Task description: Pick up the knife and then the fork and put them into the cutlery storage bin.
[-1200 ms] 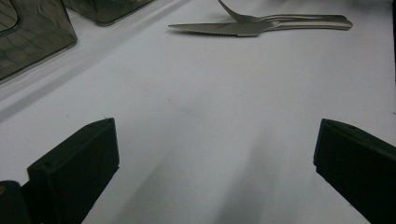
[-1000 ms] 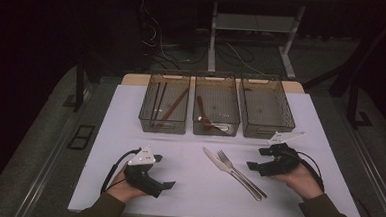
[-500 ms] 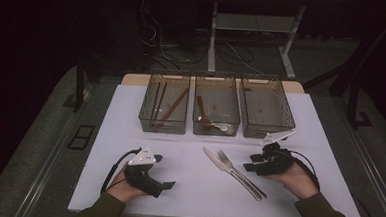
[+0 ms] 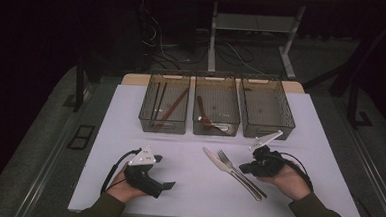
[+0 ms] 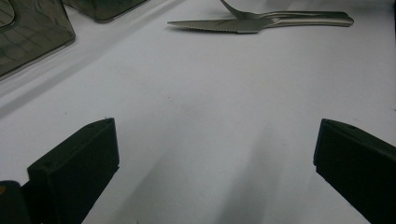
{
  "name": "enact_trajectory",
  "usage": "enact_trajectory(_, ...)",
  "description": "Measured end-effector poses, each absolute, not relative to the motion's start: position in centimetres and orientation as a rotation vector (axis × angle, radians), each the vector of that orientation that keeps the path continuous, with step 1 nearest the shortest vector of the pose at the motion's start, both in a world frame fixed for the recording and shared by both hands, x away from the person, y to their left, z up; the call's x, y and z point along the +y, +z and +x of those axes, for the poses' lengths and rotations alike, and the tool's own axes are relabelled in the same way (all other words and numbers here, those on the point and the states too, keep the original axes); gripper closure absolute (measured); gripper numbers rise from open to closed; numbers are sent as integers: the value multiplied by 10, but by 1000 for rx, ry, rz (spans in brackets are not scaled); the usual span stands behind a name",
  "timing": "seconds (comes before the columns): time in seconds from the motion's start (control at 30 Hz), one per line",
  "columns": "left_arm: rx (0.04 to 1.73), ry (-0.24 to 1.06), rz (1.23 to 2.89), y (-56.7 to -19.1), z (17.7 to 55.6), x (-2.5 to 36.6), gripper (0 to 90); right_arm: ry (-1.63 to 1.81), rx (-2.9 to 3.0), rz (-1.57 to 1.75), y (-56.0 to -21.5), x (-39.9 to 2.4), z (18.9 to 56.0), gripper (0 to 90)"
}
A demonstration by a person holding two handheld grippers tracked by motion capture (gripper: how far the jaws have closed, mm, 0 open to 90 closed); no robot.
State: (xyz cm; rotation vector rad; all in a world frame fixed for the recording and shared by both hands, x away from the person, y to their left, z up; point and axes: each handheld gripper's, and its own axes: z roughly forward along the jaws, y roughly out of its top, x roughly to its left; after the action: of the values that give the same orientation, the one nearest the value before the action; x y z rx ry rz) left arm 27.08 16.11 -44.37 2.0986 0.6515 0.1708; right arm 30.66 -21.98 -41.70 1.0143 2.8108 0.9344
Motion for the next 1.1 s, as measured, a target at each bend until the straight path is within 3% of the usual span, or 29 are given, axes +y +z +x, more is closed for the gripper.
enact_trajectory(1.1,653,173,2098,-444,271,161,0,772,2799,920,-425,-205,293,896)
